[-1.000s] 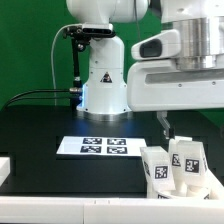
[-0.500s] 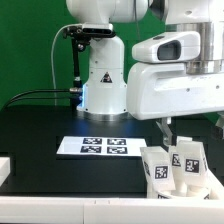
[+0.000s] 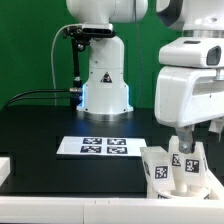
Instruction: Assemble stool
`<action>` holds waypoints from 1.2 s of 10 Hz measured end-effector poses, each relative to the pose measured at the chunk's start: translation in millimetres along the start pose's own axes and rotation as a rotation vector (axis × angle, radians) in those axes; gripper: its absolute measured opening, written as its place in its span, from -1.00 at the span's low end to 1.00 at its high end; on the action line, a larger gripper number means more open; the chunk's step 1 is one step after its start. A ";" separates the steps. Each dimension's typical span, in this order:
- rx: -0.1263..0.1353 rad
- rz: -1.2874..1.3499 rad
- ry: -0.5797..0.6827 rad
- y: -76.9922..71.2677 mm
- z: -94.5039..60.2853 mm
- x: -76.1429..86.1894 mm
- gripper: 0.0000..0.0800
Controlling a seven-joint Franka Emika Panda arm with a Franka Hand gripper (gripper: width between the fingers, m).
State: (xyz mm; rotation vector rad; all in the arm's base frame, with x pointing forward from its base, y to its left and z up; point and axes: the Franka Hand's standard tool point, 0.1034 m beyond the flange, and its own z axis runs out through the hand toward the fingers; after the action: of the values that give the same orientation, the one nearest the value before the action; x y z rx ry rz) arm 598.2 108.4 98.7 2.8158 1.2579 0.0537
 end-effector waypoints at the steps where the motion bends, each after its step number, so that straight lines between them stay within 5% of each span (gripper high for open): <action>1: -0.001 0.009 0.000 -0.7 1.7 0.1 0.62; 3: 0.005 0.020 -0.012 -6.7 18.7 -2.5 0.62; 6: -0.001 0.059 -0.007 -6.4 21.9 -2.6 0.59; 8: -0.001 0.116 -0.007 -6.1 22.2 -2.9 -0.16; 12: -0.001 0.561 -0.008 -4.4 23.1 -1.4 -0.16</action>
Offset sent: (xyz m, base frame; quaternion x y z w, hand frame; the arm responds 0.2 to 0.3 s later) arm -0.0101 0.0123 -0.0253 -0.0175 0.0304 0.0096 0.9993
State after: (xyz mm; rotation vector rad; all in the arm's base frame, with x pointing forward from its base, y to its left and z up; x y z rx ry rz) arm 595.3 109.4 75.3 3.0617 0.4301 0.0648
